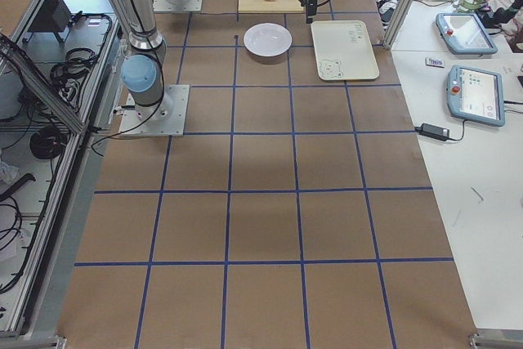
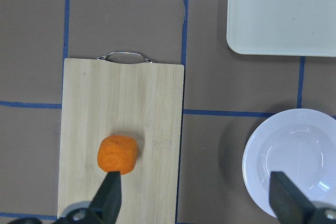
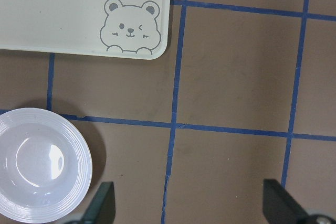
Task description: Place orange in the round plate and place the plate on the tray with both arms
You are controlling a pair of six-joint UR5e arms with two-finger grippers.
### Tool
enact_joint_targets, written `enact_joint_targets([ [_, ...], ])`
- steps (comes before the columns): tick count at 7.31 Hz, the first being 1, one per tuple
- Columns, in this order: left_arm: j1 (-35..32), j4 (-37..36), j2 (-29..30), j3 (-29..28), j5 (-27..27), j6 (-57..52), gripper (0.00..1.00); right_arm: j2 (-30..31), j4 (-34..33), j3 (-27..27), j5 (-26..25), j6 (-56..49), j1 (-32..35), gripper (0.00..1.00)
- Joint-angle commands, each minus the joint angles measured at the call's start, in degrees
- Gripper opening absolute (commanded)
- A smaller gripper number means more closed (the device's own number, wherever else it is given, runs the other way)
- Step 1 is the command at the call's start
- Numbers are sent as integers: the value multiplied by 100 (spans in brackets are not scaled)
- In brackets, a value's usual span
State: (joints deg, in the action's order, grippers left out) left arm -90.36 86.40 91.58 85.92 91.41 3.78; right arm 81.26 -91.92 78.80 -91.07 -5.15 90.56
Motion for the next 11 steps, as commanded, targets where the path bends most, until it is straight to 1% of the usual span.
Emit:
enact_joint_targets([
  [1,1,0,0,4,0,0,100,21,43,3,1,336,-3,100],
  [11,1,0,0,-5,0,0,100,21,-10,21,-8,427,-12,100],
])
